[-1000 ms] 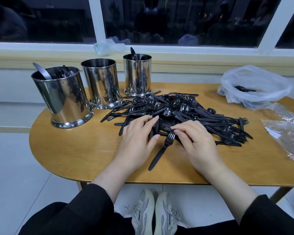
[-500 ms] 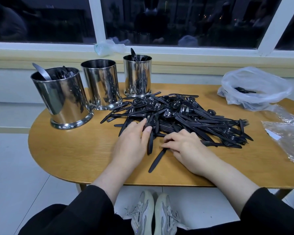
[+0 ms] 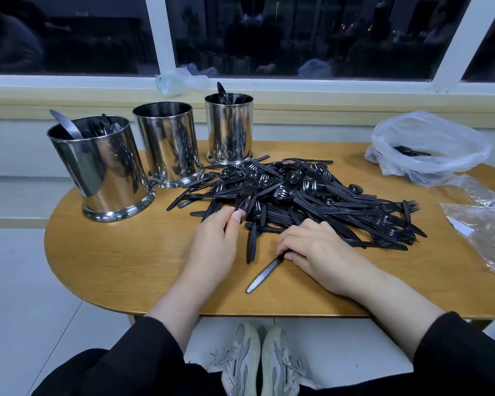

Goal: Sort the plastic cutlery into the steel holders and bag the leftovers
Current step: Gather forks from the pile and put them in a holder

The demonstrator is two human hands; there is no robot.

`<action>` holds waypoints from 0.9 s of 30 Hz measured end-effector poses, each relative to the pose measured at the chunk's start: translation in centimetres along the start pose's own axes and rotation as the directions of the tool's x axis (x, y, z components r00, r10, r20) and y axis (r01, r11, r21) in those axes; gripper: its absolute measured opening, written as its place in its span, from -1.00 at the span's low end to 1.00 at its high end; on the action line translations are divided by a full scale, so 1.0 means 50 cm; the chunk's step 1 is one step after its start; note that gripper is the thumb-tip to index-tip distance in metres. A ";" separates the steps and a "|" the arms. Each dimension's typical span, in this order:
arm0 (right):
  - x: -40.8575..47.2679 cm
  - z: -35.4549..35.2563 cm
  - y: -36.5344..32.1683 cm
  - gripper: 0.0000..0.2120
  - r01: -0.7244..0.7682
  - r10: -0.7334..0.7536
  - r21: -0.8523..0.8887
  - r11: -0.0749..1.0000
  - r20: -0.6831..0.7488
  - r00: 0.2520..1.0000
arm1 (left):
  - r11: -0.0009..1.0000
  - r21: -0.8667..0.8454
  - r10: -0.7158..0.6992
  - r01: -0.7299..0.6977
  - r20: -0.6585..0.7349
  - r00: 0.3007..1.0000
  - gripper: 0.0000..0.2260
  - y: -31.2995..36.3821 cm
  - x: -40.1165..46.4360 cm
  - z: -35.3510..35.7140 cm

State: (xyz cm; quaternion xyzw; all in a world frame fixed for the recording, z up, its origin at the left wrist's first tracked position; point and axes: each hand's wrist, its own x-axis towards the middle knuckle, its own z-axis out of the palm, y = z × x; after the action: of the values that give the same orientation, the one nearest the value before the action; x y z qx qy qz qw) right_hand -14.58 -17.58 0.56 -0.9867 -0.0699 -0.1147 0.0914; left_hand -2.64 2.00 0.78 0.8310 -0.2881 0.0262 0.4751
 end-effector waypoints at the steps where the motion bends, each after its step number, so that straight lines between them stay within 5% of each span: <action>1: -0.002 0.001 0.001 -0.90 0.001 -0.001 0.005 1.000 -0.002 1.000 | 1.000 -0.018 0.003 -0.003 0.003 1.000 -0.77 0.002 -0.002 -0.001; 7: 0.004 0.000 -0.004 -0.89 0.012 -0.012 0.011 1.000 -0.020 1.000 | 0.992 -0.124 0.002 0.018 0.162 0.987 -0.76 0.023 -0.003 -0.009; 19: 0.042 -0.026 -0.031 -0.90 0.050 -0.063 -0.051 0.997 -0.295 0.953 | 0.983 0.139 0.076 -0.118 0.278 0.957 -0.71 0.058 -0.006 -0.005; 23: 0.056 -0.026 -0.073 -0.82 -0.150 0.202 0.139 0.979 -0.538 0.819 | 0.999 0.036 -0.026 0.019 0.177 0.984 -0.71 0.028 -0.003 -0.021; 27: 0.055 0.016 -0.114 -0.81 -0.428 0.522 0.356 0.831 -0.234 0.820 | 0.931 -0.300 -0.201 0.209 0.059 0.978 -0.67 -0.013 0.002 -0.030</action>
State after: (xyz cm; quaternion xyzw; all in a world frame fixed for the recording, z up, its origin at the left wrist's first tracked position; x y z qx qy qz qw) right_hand -12.67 -11.57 1.37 -0.9159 0.1810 -0.2358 0.2698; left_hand -1.88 3.40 1.11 0.7735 -0.2068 -0.0794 0.5938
